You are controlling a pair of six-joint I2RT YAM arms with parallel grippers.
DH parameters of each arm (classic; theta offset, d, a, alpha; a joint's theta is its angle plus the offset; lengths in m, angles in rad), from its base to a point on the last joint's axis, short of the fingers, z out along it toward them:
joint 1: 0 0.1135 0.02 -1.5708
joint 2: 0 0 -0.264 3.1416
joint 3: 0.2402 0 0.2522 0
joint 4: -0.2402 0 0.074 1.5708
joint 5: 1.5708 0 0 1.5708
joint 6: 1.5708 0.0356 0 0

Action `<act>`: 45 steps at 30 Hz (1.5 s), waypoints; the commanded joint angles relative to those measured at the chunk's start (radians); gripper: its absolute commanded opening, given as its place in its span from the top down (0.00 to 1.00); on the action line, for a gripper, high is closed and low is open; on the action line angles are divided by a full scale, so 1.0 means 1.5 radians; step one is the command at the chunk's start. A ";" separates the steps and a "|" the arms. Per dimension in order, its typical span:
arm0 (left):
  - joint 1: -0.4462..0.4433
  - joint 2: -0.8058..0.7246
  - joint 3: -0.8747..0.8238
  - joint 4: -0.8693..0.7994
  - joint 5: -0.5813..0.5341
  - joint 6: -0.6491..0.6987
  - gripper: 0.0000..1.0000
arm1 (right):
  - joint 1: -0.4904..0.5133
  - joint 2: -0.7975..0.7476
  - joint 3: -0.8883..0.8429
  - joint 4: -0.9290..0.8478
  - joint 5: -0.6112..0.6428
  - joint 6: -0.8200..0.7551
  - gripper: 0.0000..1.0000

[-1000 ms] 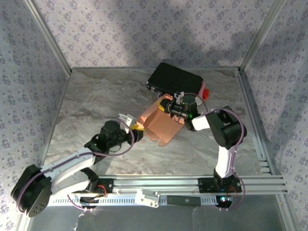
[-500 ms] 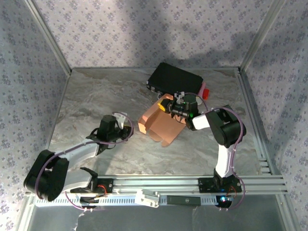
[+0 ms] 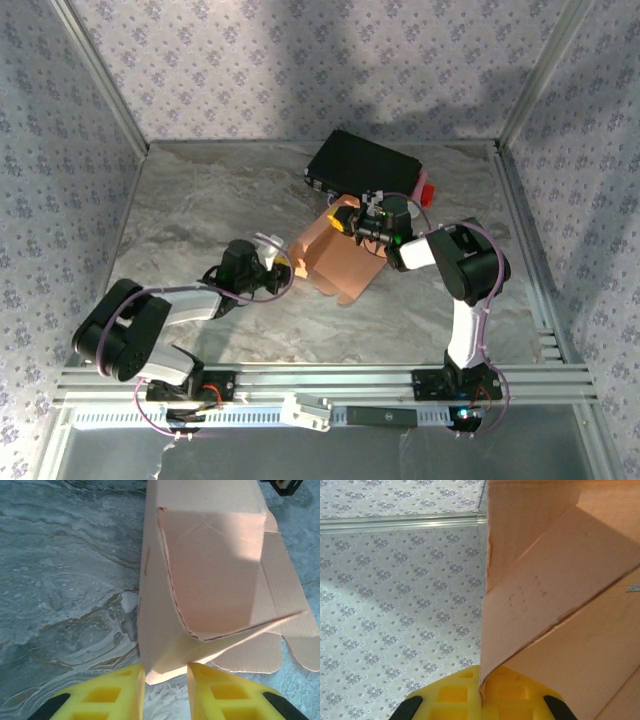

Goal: Fold the paper box

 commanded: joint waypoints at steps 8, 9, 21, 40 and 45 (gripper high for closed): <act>-0.038 0.019 0.045 0.062 -0.006 0.010 0.75 | -0.004 0.012 0.018 0.013 -0.011 0.005 1.00; -0.044 0.017 0.047 0.063 -0.014 0.009 0.75 | -0.004 0.011 0.017 0.014 -0.010 0.006 1.00; -0.090 0.052 0.060 0.096 -0.140 -0.022 0.70 | 0.008 0.009 0.004 0.023 0.016 0.020 1.00; -0.152 0.133 0.046 0.233 -0.286 -0.073 0.61 | 0.020 0.003 -0.014 0.028 0.064 0.052 1.00; -0.167 0.147 0.042 0.253 -0.342 -0.087 0.59 | 0.024 0.002 -0.018 0.026 0.075 0.061 1.00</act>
